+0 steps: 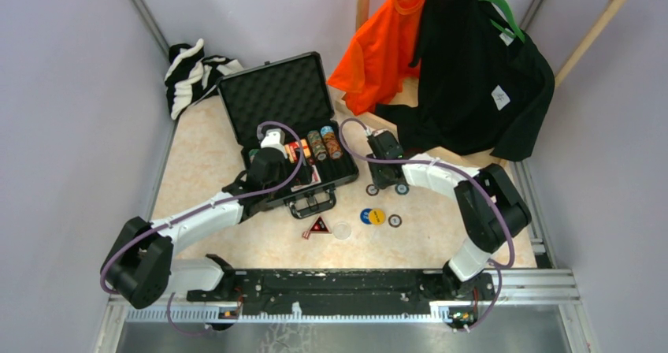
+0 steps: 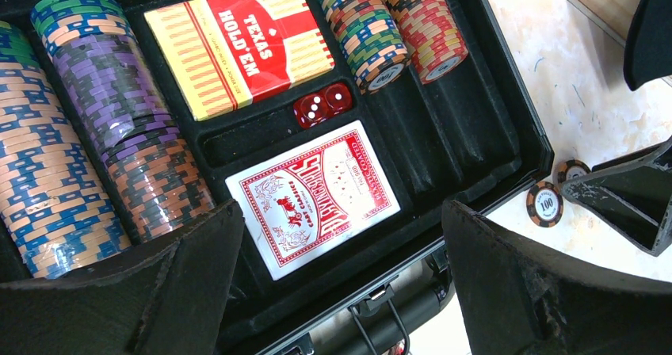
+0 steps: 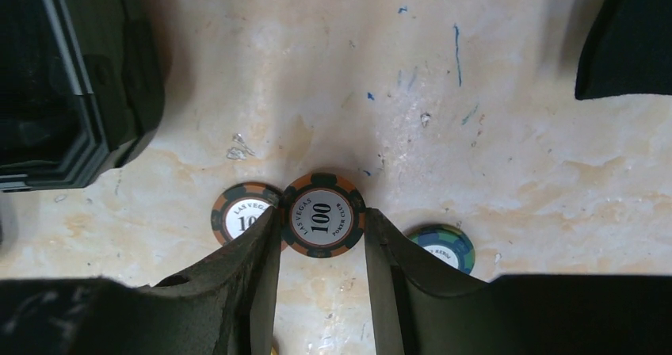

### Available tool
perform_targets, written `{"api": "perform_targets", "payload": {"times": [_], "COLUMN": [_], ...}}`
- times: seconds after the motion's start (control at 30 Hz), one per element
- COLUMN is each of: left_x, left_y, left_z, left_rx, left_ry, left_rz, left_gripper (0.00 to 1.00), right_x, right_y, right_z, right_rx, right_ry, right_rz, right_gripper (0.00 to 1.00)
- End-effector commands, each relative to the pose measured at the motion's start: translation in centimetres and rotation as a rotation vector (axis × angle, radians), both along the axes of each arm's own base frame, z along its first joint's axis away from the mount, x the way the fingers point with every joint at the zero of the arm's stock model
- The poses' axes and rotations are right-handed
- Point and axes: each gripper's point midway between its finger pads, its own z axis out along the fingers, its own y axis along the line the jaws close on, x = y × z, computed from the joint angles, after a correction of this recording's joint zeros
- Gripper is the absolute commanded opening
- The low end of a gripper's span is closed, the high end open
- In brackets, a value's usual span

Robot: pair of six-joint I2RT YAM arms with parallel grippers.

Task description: Pack up texas hold em set

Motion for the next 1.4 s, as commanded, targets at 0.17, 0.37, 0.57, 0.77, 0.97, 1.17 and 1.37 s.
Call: {"api": "perform_targets", "payload": {"times": [0.17, 0.37, 0.57, 0.77, 0.97, 1.17, 1.37], "left_x": [0.1, 0.1, 0.1, 0.0, 0.1, 0.0, -0.2], "left_y": [-0.2, -0.2, -0.1, -0.1, -0.1, -0.1, -0.6], "left_z": [1.4, 1.5, 1.7, 1.7, 1.7, 1.7, 1.9], "left_rx": [-0.018, -0.02, -0.023, -0.023, -0.023, -0.029, -0.051], "left_ry": [-0.03, -0.032, -0.038, -0.036, -0.037, -0.036, -0.032], "left_rz": [-0.001, -0.003, -0.001, -0.002, 0.003, 0.001, -0.02], "left_gripper": [1.0, 1.0, 1.0, 1.0, 1.0, 1.0, 1.0], "right_x": [1.2, 0.6, 0.2, 0.0, -0.2, -0.8, -4.2], "right_y": [2.1, 3.3, 4.1, 4.6, 4.1, 2.7, -0.4], "right_z": [3.5, 3.3, 2.6, 2.0, 2.0, 4.2, 4.4], "right_rx": [0.039, 0.056, 0.063, 0.064, 0.052, 0.069, 0.162], "right_ry": [-0.09, -0.089, -0.077, -0.067, -0.069, -0.119, -0.139], "right_rz": [0.022, 0.04, 0.052, 0.056, 0.045, -0.014, -0.22], "right_gripper": [0.36, 0.36, 0.36, 0.39, 0.65, 0.67, 0.68]}}
